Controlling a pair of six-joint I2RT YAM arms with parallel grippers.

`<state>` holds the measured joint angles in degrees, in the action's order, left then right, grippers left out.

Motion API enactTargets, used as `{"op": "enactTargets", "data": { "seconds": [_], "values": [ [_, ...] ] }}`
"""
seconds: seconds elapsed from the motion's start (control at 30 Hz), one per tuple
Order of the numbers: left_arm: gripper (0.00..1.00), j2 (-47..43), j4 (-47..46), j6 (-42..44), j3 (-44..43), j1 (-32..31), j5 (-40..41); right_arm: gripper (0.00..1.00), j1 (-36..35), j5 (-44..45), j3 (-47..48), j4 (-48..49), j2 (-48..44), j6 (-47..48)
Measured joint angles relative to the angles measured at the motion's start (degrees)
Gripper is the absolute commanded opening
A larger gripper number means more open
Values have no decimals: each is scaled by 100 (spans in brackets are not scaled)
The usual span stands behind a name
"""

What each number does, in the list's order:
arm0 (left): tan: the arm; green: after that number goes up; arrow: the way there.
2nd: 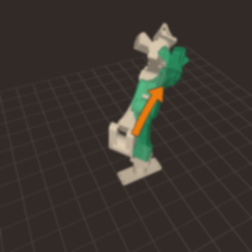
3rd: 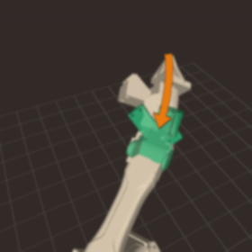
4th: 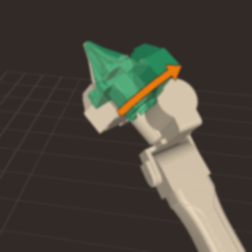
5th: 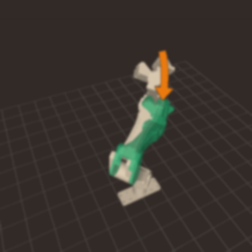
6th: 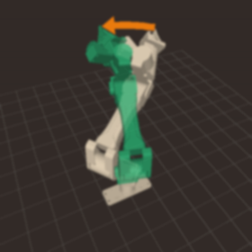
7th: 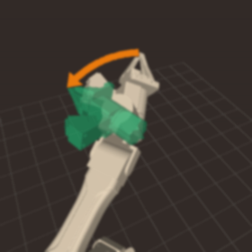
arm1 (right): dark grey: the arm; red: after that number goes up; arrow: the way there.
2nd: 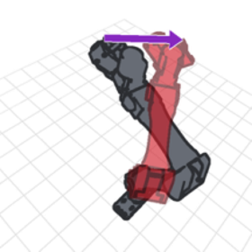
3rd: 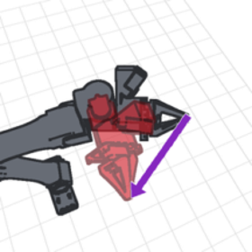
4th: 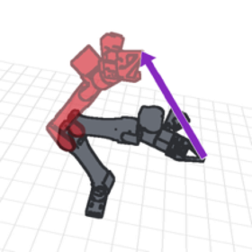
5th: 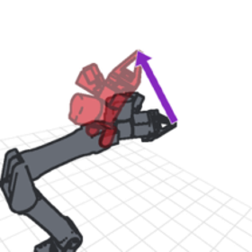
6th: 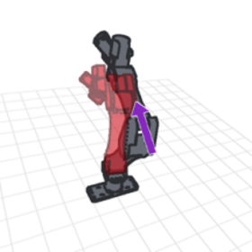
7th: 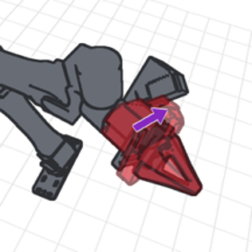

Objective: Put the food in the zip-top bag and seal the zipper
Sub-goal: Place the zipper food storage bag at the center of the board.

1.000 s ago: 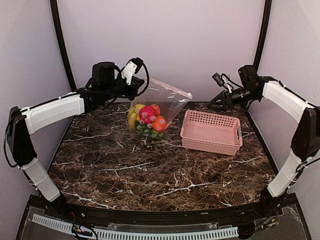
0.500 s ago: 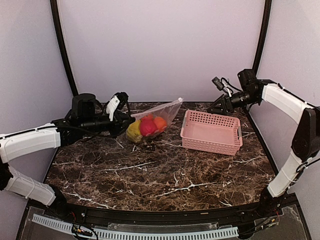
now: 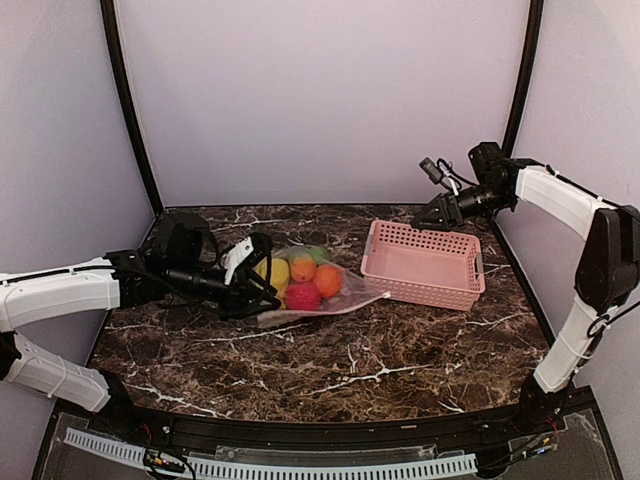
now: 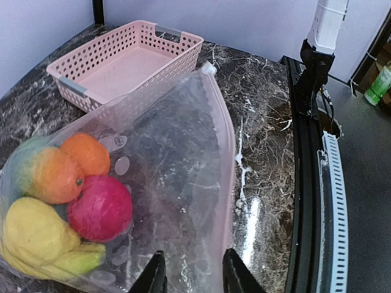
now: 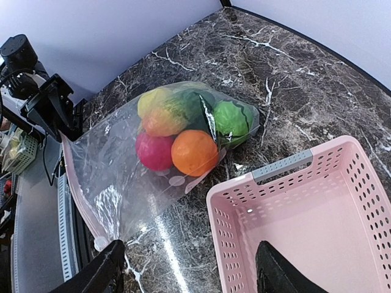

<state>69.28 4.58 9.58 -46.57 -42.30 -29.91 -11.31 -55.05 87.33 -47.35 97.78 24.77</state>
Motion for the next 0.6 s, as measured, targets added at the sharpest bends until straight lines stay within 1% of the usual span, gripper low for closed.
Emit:
{"op": "enactTargets", "data": {
  "seconds": [0.03,0.13,0.17,0.3,0.37,0.43,0.5,0.6],
  "values": [
    [41,-7,57,15,0,-2,0,71,0,0,0,-15,0,9],
    [48,-87,376,68,-37,-2,22,71,0,109,0,-72,0,74],
    [52,-120,542,94,-114,-2,35,71,0,175,4,-83,0,107],
    [67,-197,1005,236,-710,-2,284,71,0,673,162,-179,0,286],
    [72,-221,1034,232,-1008,0,581,70,7,953,358,-225,20,391],
    [73,-219,929,186,-1189,85,984,70,13,1333,699,-240,129,533],
    [72,-140,769,66,-1266,280,1346,70,33,1672,1008,-227,326,673],
    [68,297,459,-186,-1412,708,1971,70,101,2234,1447,-190,769,894]
  ]
}}
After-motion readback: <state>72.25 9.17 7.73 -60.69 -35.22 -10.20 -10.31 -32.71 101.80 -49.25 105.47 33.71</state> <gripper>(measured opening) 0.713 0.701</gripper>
